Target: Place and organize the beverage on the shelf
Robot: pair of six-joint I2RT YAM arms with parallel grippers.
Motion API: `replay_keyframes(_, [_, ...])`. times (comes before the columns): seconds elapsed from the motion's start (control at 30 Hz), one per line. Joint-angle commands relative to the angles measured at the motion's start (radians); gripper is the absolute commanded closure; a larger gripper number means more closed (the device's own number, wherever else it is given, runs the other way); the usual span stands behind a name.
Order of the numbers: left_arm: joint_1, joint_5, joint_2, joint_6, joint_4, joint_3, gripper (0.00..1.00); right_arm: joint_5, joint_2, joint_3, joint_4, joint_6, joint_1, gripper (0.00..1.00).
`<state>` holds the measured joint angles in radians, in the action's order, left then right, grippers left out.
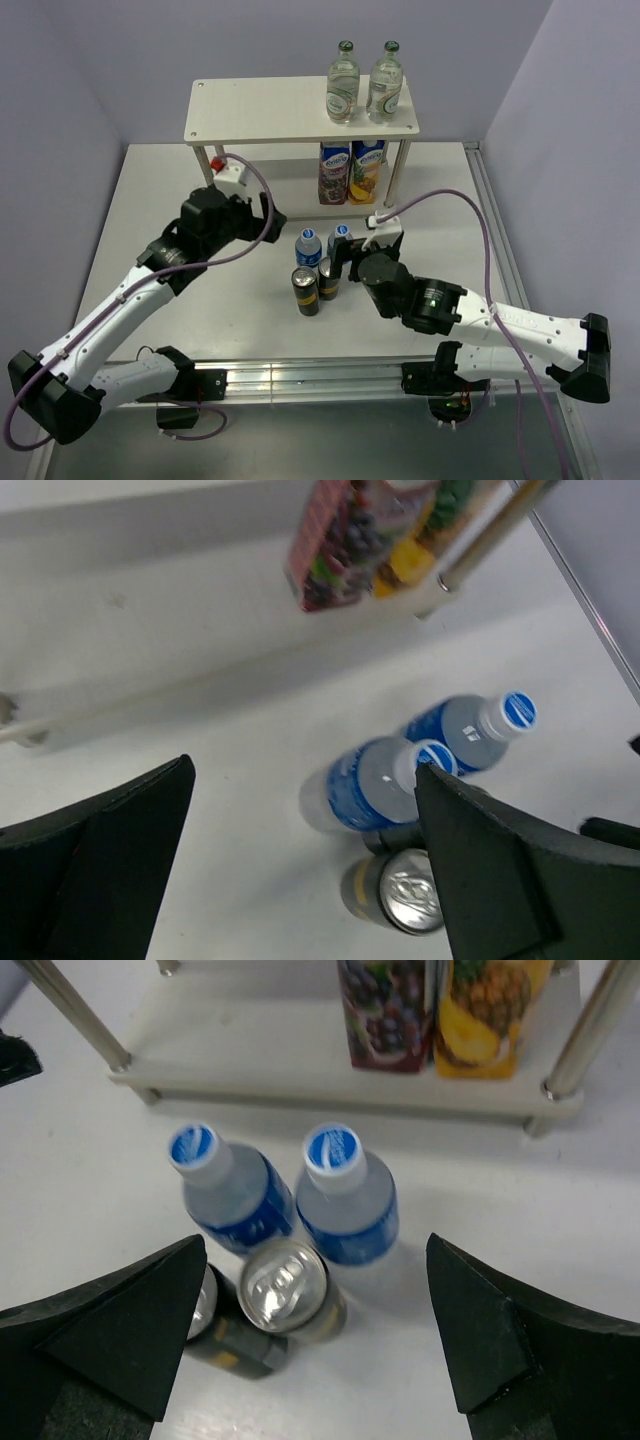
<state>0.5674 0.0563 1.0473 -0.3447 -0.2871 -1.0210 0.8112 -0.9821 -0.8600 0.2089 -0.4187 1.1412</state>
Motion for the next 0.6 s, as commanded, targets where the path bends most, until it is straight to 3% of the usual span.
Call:
replay_keyframes(0.0, [0.095, 0.048, -0.021, -0.065, 0.0, 0.004, 0.01, 0.04, 0.109, 0.061, 0.046, -0.132, 0.012, 0.03])
replay_keyframes(0.23, [0.337, 0.168, -0.021, -0.132, 0.126, 0.124, 0.01, 0.078, 0.175, 0.093, 0.107, -0.137, 0.011, 0.02])
replay_keyframes(0.57, [0.377, 0.281, 0.198, -0.152, 0.239, 0.153, 0.01, 0.088, 0.24, 0.153, 0.126, -0.15, 0.011, 0.01])
